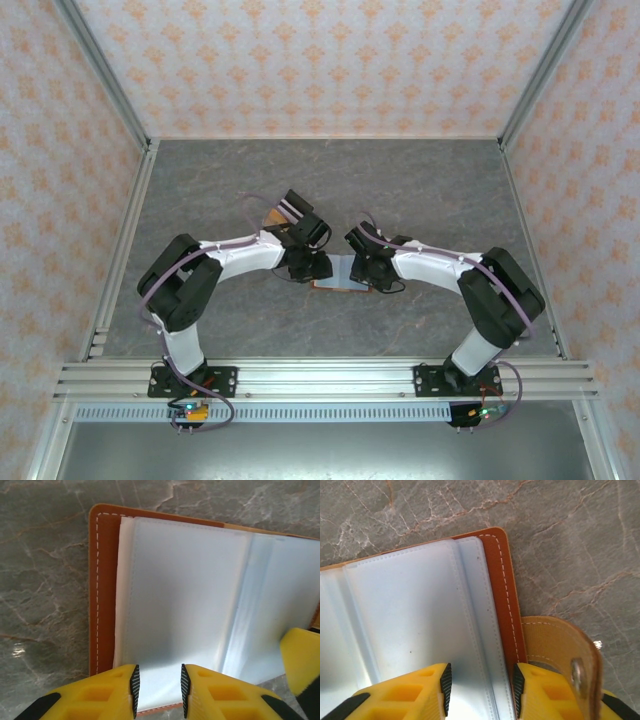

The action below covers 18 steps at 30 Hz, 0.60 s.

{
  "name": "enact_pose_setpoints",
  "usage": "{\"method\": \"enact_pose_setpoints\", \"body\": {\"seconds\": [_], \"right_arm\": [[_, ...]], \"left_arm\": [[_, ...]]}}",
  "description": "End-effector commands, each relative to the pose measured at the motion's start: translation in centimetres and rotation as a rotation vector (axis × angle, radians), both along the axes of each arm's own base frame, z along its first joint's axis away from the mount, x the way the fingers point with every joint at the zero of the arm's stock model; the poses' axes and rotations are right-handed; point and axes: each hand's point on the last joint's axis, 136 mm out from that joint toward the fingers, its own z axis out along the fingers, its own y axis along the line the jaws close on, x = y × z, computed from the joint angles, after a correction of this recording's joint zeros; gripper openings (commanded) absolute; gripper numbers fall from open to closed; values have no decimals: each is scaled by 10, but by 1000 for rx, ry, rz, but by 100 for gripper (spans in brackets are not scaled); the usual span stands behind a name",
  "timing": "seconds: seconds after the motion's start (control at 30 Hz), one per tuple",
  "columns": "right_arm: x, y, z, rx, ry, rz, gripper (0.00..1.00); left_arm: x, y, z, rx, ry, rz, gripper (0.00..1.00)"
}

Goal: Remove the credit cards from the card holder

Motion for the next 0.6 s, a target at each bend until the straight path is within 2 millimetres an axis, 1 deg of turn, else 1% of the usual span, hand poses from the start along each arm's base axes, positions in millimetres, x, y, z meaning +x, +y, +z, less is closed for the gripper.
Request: {"method": "enact_pose_setpoints", "body": {"seconds": [0.0,0.17,0.3,0.4,0.57], "right_arm": [[1,-2,-6,-14,8,2,37],[3,7,-3,36,-1,22,31],[4,14,-2,69,-2,37,26],[4,14,-4,66,4,37,24],[4,17,-5,82,7,46,22]], "left_arm": [[3,-1,0,18,-1,10,30],[0,-2,-4,25,3,3,30],[-3,-6,-13,19,24,-8,25],[-5,-7,-20,27,33,-8,23],[-7,-12,-24,15,44,-11,21]]}}
